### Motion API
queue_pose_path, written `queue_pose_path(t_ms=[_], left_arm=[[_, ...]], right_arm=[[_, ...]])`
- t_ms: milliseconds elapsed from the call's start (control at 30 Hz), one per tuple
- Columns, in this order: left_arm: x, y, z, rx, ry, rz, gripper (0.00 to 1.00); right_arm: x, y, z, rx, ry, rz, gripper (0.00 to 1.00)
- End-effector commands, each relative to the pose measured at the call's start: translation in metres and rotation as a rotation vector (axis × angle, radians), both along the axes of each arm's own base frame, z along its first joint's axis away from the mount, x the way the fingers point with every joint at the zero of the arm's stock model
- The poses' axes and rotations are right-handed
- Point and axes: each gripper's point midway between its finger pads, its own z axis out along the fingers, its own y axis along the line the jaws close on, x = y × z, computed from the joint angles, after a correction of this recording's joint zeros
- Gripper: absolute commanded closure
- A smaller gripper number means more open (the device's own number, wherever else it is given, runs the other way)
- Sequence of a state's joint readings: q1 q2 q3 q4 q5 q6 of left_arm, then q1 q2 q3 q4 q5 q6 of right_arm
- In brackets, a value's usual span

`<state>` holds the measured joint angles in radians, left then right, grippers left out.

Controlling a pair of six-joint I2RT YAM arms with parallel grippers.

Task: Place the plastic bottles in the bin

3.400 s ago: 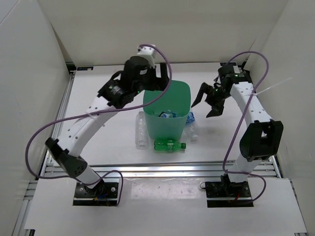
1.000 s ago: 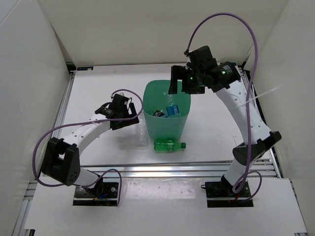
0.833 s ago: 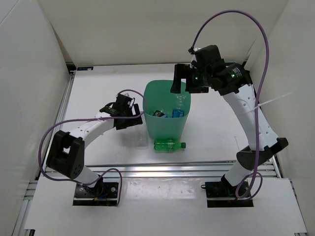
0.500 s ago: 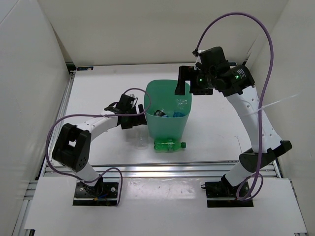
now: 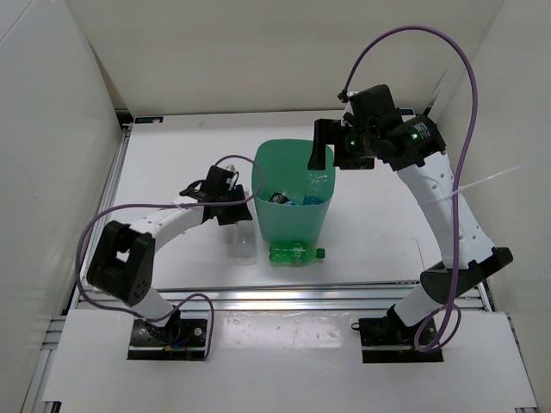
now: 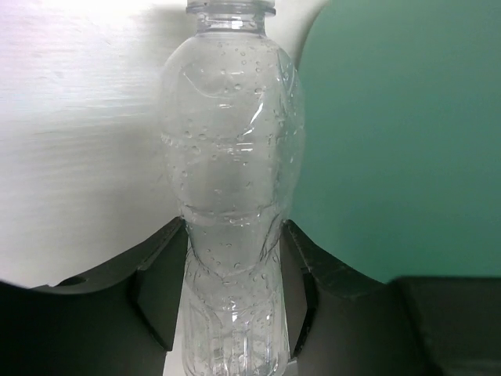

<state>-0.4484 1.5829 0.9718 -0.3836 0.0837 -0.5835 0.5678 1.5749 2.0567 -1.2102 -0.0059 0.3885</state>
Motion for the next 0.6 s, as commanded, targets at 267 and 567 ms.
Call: queue_pose_path(t_ms=[267, 567], left_arm=[[0.033, 0.035, 0.208, 0.052, -0.433, 0.131, 0.60], [0.052, 0.010, 0.364, -0.019, -0.741, 0.059, 0.55]], right_arm=[[0.005, -0.006, 0.004, 0.015, -0.022, -0.013, 0.00], [0.014, -0.013, -0.010, -0.007, 0.008, -0.073, 0.00]])
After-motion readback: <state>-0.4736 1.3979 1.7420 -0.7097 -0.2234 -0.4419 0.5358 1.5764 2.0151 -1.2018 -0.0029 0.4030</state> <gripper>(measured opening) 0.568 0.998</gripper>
